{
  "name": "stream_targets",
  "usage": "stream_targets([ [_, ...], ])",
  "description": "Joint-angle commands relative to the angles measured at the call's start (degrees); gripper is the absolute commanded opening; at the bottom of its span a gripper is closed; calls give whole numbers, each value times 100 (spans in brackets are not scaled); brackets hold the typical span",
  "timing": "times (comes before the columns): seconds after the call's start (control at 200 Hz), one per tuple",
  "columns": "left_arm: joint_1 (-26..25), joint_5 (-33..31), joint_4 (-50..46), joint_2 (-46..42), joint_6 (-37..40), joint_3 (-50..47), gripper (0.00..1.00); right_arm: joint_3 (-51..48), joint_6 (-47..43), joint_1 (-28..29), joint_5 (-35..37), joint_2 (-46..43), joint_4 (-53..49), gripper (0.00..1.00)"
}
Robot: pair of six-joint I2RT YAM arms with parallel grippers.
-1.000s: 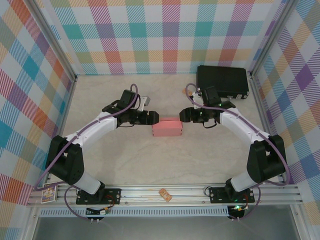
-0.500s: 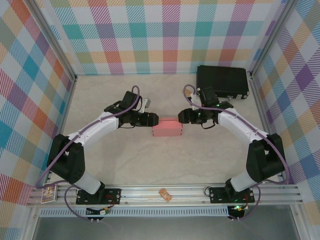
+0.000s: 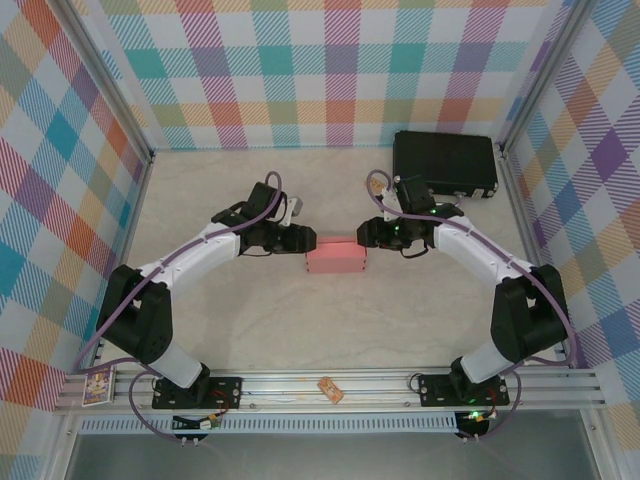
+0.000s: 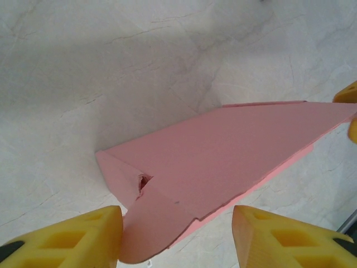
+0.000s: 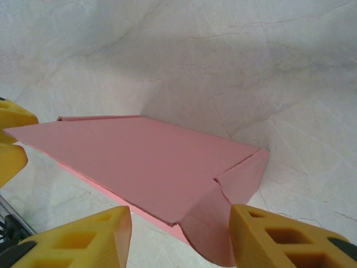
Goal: Fold the paper box
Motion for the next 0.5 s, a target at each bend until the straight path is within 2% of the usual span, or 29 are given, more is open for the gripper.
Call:
stream_targets([
  [0.0,-75,39,-98,37,-44,201,51,-16,138,51,3,58,87,49],
  [0.405,-102,27,-85,107,-220,282,45,101,428,121,152,118,82,44],
  [0.495,-102,10,-80,131,-293,306,41,128,470,130,142,129,85,43],
])
